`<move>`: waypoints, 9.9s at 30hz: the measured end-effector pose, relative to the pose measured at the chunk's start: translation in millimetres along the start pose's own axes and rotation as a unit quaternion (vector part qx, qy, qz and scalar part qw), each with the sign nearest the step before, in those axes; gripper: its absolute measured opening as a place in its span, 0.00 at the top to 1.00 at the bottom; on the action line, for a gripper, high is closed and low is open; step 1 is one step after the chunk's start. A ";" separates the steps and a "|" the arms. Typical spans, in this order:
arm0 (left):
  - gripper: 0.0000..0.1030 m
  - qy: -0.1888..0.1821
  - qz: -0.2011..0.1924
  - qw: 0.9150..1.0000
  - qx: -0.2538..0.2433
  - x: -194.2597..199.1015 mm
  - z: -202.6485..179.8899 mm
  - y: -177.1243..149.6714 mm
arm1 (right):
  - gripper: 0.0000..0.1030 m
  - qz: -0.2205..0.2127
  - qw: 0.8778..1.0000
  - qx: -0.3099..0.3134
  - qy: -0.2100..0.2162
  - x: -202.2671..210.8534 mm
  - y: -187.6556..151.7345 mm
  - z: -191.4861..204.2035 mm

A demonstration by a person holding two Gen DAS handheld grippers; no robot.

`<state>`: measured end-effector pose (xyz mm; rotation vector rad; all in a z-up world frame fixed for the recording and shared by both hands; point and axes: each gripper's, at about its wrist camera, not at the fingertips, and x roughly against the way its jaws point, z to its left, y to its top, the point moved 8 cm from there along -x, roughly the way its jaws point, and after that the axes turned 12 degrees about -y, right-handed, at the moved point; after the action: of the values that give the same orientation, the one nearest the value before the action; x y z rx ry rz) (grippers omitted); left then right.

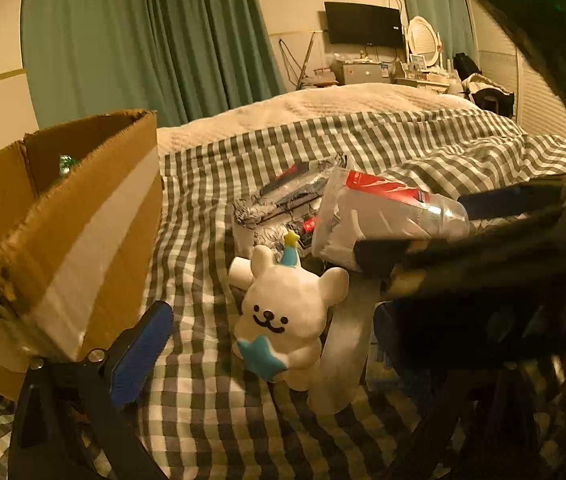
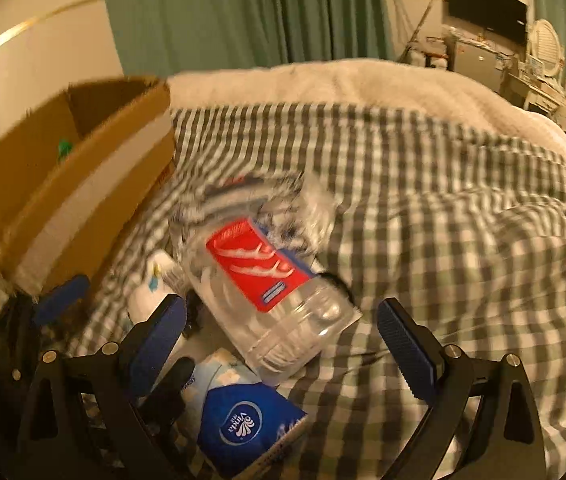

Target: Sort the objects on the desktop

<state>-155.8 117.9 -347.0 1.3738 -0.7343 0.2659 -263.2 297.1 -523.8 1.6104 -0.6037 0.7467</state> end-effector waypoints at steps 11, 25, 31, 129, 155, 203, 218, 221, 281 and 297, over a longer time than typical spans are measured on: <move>0.54 -0.047 0.020 0.998 0.029 -3.0 4.6 -4.9 | 0.27 0.009 0.998 -0.053 0.026 0.4 -1.8 -14.6; 0.58 -0.057 -0.035 0.998 0.008 50.2 -3.6 23.5 | 0.76 -0.021 0.991 -0.125 0.041 23.9 5.0 -38.1; 0.58 -0.063 -0.055 0.996 0.021 70.3 3.8 36.6 | 0.65 -0.011 0.988 -0.141 0.067 17.2 1.9 -38.7; 0.37 0.071 -0.122 0.988 0.064 164.4 240.6 99.2 | 0.32 -0.162 0.984 -0.011 0.076 99.5 117.5 184.8; 0.00 0.064 -0.229 0.967 0.095 241.8 203.4 129.1 | 0.00 -0.210 0.972 -0.073 -0.077 177.8 90.7 15.7; 0.00 -0.165 0.017 0.986 0.012 35.0 -35.2 9.4 | 0.41 0.001 0.998 -0.026 -0.057 13.6 7.0 -32.9; 0.33 -0.196 0.052 0.979 -0.003 13.1 -51.4 -6.6 | 0.41 0.061 0.996 -0.039 -0.054 -35.4 -10.5 -32.8; 0.43 -0.195 0.047 0.980 -0.016 15.2 -56.5 -6.3 | 0.70 0.059 0.996 -0.044 -0.058 -35.6 -8.9 -35.6; 0.28 -0.089 -0.142 0.986 -0.003 134.3 24.2 98.8 | 0.95 -0.228 0.970 -0.090 0.001 156.5 78.2 -10.3; 0.28 0.052 -0.182 0.982 -0.007 170.2 129.0 122.2 | 0.95 -0.205 0.977 -0.039 0.043 137.0 93.2 74.0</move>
<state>-138.8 -19.7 -143.7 1.4416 -0.3865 0.0418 -231.7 211.5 -366.9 1.5545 -0.2224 0.4759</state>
